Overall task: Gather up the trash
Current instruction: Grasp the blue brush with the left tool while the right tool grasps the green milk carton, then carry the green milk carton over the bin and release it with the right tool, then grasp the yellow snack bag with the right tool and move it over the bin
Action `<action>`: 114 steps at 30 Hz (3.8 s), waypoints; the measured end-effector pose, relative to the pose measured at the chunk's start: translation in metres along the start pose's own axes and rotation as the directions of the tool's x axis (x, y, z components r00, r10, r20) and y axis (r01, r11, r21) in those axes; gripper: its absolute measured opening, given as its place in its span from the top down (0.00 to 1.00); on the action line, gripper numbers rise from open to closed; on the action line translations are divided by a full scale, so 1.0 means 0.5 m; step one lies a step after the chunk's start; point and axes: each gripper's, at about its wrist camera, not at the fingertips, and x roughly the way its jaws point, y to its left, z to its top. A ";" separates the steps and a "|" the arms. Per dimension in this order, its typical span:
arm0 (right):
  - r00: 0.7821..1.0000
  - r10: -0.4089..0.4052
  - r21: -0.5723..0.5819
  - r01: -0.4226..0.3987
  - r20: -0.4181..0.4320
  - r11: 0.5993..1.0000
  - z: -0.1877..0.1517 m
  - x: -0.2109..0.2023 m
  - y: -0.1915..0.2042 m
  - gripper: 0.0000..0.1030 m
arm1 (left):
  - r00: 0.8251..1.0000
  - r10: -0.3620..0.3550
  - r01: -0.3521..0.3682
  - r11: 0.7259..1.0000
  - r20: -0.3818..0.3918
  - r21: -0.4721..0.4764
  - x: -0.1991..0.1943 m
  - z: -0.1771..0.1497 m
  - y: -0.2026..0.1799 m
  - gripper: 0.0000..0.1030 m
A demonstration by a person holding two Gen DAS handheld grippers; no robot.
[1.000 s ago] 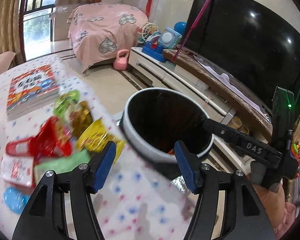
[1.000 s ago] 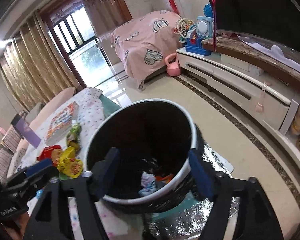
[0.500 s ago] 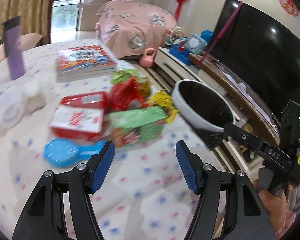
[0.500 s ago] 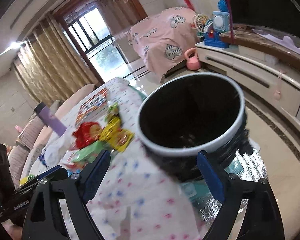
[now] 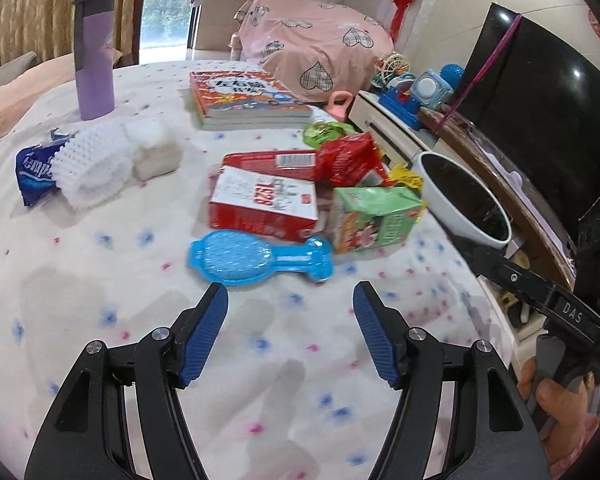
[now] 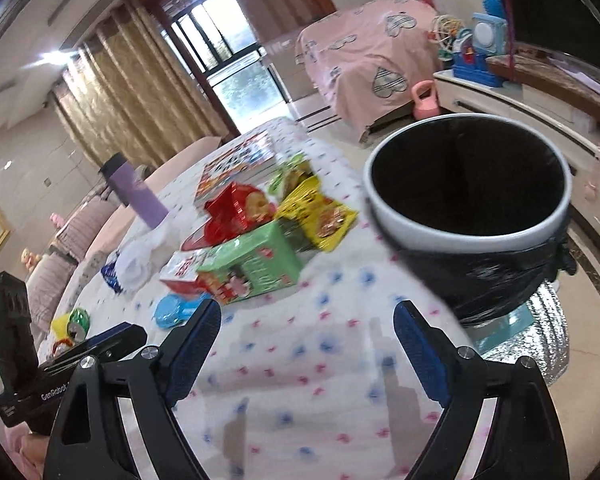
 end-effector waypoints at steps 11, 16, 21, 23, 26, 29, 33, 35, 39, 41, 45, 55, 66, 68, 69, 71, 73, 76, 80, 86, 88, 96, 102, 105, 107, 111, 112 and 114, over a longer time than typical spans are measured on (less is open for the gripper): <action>0.996 0.043 -0.073 -0.048 -0.075 0.996 0.004 0.058 0.040 0.13 | 0.997 -0.012 0.022 0.991 -0.074 0.134 0.050 0.033 0.041 0.27; 0.994 0.050 -0.083 -0.058 -0.100 0.995 0.017 0.090 0.046 0.13 | 0.995 -0.018 0.036 0.984 -0.100 0.177 0.075 0.046 0.043 0.26; 0.993 0.068 -0.096 -0.077 -0.095 0.992 0.033 0.110 0.073 0.04 | 0.991 -0.042 0.066 0.978 -0.124 0.197 0.096 0.051 0.044 0.23; 0.993 0.062 -0.121 -0.074 -0.097 0.990 0.036 0.125 0.090 0.02 | 0.990 -0.043 0.071 0.975 -0.134 0.210 0.106 0.050 0.045 0.23; 0.992 0.051 -0.149 -0.068 -0.115 0.986 0.040 0.153 0.110 0.02 | 0.989 -0.057 0.086 0.972 -0.139 0.220 0.113 0.050 0.048 0.23; 0.991 0.035 -0.166 -0.056 -0.127 0.985 0.046 0.175 0.116 0.02 | 0.988 -0.079 0.108 0.969 -0.135 0.222 0.114 0.052 0.053 0.23; 0.991 0.013 -0.162 -0.034 -0.130 0.986 0.050 0.189 0.108 0.03 | 0.990 -0.068 0.098 0.963 -0.126 0.253 0.117 0.050 0.048 0.46; 0.992 0.014 -0.150 -0.033 -0.124 0.988 0.048 0.189 0.101 0.06 | 0.991 -0.064 0.095 0.958 -0.121 0.270 0.114 0.048 0.044 0.47; 0.994 0.011 -0.146 -0.027 -0.109 0.989 0.047 0.179 0.098 0.10 | 0.991 -0.075 0.104 0.953 -0.111 0.286 0.102 0.044 0.036 0.49; 0.995 0.016 -0.144 -0.031 -0.102 0.989 0.046 0.170 0.098 0.10 | 0.992 -0.079 0.104 0.953 -0.098 0.285 0.090 0.043 0.033 0.50; 0.996 0.030 -0.125 -0.040 -0.083 0.991 0.044 0.141 0.090 0.10 | 0.991 -0.101 0.119 0.963 -0.084 0.242 0.065 0.042 0.033 0.51; 0.999 0.033 -0.060 -0.034 -0.018 0.998 0.037 0.047 0.039 0.10 | 0.984 -0.166 0.175 0.966 -0.063 0.191 0.028 0.025 -0.021 0.52; 0.996 -0.033 0.022 0.031 0.079 0.999 0.061 -0.053 -0.065 0.10 | 0.972 -0.229 0.233 0.940 -0.049 0.250 0.027 0.044 -0.143 0.52; 0.995 -0.043 0.032 0.041 0.092 0.999 0.067 -0.066 -0.085 0.10 | 0.971 -0.235 0.239 0.935 -0.046 0.263 0.031 0.048 -0.161 0.53; 0.994 -0.047 0.036 0.044 0.097 0.998 0.069 -0.070 -0.092 0.10 | 0.970 -0.238 0.241 0.932 -0.045 0.270 0.033 0.050 -0.171 0.53; 0.992 -0.056 0.047 0.051 0.110 0.998 0.076 -0.082 -0.108 0.10 | 0.968 -0.245 0.248 0.928 -0.047 0.277 0.037 0.055 -0.188 0.53; 0.991 -0.061 0.055 0.055 0.120 0.997 0.081 -0.090 -0.119 0.10 | 0.967 -0.249 0.252 0.925 -0.047 0.284 0.040 0.058 -0.203 0.53; 0.989 -0.066 0.064 0.058 0.133 0.996 0.089 -0.100 -0.134 0.10 | 0.965 -0.258 0.261 0.922 -0.049 0.286 0.043 0.063 -0.216 0.53; 0.986 -0.076 0.073 0.066 0.146 0.995 0.094 -0.110 -0.149 0.10 | 0.963 -0.267 0.268 0.919 -0.043 0.289 0.050 0.080 -0.235 0.53; 0.984 -0.085 0.072 0.075 0.158 0.995 0.126 -0.110 -0.174 0.11 | 0.960 -0.280 0.275 0.912 -0.028 0.304 0.067 0.115 -0.274 0.53; 0.983 -0.087 0.066 0.077 0.160 0.995 0.141 -0.108 -0.181 0.18 | 0.958 -0.284 0.277 0.909 -0.025 0.312 0.076 0.127 -0.288 0.53; 0.989 -0.100 0.076 0.092 0.112 0.993 0.170 -0.061 -0.228 0.41 | 0.961 -0.275 0.269 0.914 -0.025 0.305 0.125 0.172 -0.324 0.53; 0.988 -0.072 0.147 0.051 0.139 0.988 0.133 -0.068 -0.249 0.41 | 0.965 -0.262 0.253 0.924 -0.007 0.286 0.106 0.169 -0.287 0.53; 0.989 -0.056 0.149 0.035 0.139 0.988 0.122 -0.080 -0.241 0.40 | 0.965 -0.262 0.255 0.936 -0.004 0.245 0.096 0.162 -0.252 0.53; 0.989 -0.055 0.141 0.036 0.135 0.989 0.120 -0.080 -0.232 0.40 | 0.966 -0.259 0.252 0.943 0.004 0.217 0.084 0.154 -0.226 0.53; 0.992 -0.035 0.128 0.019 0.122 0.992 0.111 -0.071 -0.203 0.38 | 0.970 -0.242 0.235 0.955 0.020 0.182 0.059 0.136 -0.178 0.53; 0.993 -0.022 0.119 0.008 0.113 0.993 0.107 -0.065 -0.189 0.38 | 0.971 -0.239 0.231 0.958 0.023 0.172 0.053 0.132 -0.164 0.53; 0.995 0.001 0.093 -0.010 0.099 0.996 0.102 -0.051 -0.160 0.38 | 0.975 -0.222 0.215 0.964 0.030 0.153 0.041 0.123 -0.135 0.53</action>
